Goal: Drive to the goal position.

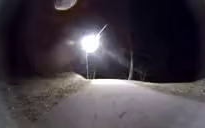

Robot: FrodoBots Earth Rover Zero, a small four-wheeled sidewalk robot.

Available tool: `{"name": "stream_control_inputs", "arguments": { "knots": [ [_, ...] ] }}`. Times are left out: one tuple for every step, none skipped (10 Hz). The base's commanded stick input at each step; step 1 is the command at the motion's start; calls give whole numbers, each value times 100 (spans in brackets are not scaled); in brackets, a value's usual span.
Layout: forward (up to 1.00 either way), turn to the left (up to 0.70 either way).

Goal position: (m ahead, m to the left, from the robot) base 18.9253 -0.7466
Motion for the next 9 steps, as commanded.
{"name": "stream_control_inputs", "arguments": {
  "knots": [
    [100, 0],
    [100, 0],
    [100, 0],
    [100, 0],
    [100, 0],
    [100, 0],
    [100, 0],
    [100, 0],
    [100, 0]
  ]
}}
